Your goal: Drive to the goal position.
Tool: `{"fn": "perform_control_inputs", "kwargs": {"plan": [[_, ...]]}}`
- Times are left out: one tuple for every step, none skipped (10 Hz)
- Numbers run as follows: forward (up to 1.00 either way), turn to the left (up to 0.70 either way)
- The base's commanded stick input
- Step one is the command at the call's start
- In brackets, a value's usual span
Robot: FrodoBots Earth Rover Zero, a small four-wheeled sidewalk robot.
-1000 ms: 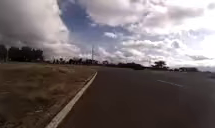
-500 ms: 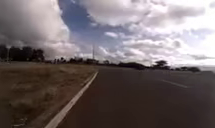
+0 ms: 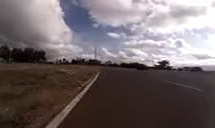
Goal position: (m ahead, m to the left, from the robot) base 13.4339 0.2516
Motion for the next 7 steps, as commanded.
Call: {"fn": "perform_control_inputs", "kwargs": {"plan": [[0.73,0.0],[0.74,0.0],[0.74,-0.1],[0.73,-0.27],[0.73,-0.22],[0.73,-0.04],[0.74,-0.13]]}}
